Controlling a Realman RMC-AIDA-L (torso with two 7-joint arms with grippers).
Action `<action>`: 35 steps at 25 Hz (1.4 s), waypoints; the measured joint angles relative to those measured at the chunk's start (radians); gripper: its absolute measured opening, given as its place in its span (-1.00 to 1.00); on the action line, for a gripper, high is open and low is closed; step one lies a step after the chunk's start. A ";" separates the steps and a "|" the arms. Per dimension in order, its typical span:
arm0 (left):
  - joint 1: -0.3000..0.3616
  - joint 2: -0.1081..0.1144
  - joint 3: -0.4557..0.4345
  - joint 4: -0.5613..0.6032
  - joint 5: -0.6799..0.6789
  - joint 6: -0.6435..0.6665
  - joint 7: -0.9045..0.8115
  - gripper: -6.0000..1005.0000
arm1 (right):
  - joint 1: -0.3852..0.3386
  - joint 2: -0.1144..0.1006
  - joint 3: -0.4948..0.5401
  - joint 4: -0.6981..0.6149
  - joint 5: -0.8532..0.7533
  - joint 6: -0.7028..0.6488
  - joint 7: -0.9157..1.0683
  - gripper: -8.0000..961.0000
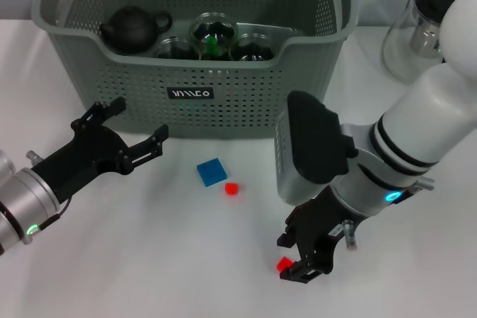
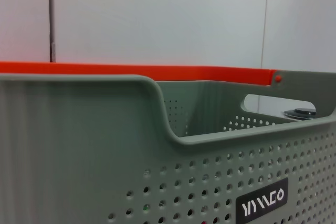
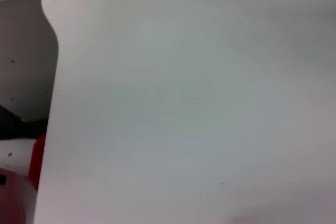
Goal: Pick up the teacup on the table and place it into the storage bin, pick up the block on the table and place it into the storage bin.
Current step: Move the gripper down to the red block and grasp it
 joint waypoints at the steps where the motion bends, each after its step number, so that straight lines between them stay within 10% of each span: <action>1: 0.000 0.000 0.000 0.000 0.000 0.000 0.000 0.89 | 0.001 0.000 -0.007 0.000 0.000 0.004 0.003 0.08; 35: 0.006 -0.001 -0.002 0.000 0.000 0.000 0.000 0.89 | 0.003 -0.008 -0.058 -0.014 -0.007 0.017 0.058 -0.16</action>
